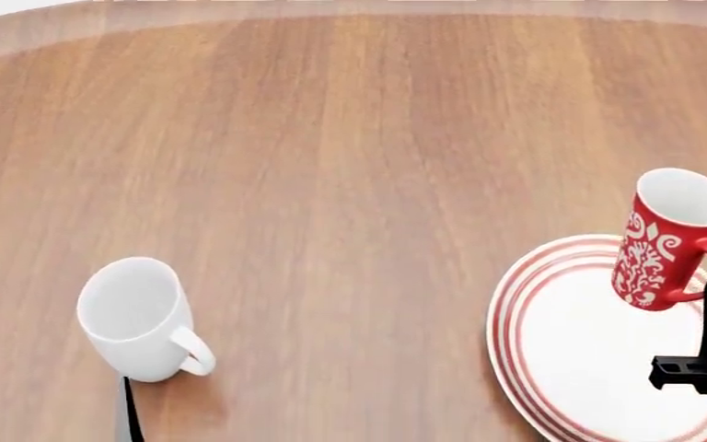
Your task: Pick up the red mug and put it on the plate
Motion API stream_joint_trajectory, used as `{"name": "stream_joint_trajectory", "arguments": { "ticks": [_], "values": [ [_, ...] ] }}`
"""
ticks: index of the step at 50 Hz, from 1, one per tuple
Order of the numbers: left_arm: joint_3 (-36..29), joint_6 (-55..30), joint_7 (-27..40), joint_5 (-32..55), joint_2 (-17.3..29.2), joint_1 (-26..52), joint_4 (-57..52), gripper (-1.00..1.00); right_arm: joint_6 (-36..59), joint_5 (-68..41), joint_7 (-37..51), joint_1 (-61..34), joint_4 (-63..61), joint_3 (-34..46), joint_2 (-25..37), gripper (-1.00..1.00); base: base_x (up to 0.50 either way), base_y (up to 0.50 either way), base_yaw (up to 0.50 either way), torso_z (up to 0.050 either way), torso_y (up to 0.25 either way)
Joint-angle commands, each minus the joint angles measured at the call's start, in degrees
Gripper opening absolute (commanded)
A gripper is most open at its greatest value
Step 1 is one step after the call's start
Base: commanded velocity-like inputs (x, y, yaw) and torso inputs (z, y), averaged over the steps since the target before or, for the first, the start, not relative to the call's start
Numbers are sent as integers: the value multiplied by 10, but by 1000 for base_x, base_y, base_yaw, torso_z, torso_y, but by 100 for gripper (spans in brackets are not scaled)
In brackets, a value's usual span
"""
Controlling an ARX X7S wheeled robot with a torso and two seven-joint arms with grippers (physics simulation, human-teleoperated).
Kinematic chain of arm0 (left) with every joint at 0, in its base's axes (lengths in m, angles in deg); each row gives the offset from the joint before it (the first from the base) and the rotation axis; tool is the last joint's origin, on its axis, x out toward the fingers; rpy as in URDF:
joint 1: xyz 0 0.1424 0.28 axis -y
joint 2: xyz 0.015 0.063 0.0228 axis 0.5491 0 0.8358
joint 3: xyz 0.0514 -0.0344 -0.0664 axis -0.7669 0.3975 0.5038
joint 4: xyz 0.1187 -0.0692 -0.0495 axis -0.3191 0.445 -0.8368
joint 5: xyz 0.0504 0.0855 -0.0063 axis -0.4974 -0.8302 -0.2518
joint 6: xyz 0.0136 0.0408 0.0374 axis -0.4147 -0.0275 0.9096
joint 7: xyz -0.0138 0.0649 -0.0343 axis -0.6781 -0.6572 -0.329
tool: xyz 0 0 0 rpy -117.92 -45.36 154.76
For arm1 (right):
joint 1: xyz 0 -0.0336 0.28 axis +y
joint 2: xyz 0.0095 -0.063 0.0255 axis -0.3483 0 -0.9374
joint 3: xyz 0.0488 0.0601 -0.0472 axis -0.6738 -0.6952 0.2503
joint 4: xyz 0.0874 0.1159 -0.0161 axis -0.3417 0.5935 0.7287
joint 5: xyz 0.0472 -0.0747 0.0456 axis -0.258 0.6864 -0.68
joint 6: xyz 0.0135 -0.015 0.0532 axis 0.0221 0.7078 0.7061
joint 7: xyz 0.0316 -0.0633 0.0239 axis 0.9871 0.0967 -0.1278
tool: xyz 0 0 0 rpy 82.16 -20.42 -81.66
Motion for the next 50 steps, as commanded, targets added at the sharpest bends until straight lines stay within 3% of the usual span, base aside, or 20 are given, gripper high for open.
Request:
{"name": "stream_joint_trajectory", "arguments": {
  "ticks": [1, 50],
  "values": [
    [-1, 1, 1, 0, 1, 1, 1, 100, -2, 4, 0, -2, -4, -4, -1, -100, 0, 0, 0, 18, -125],
    [-12, 21, -3, 17, 2, 6, 11, 100, -14, -4, -8, 9, -21, -18, 7, -100, 0, 0, 0, 18, -112]
  ]
}}
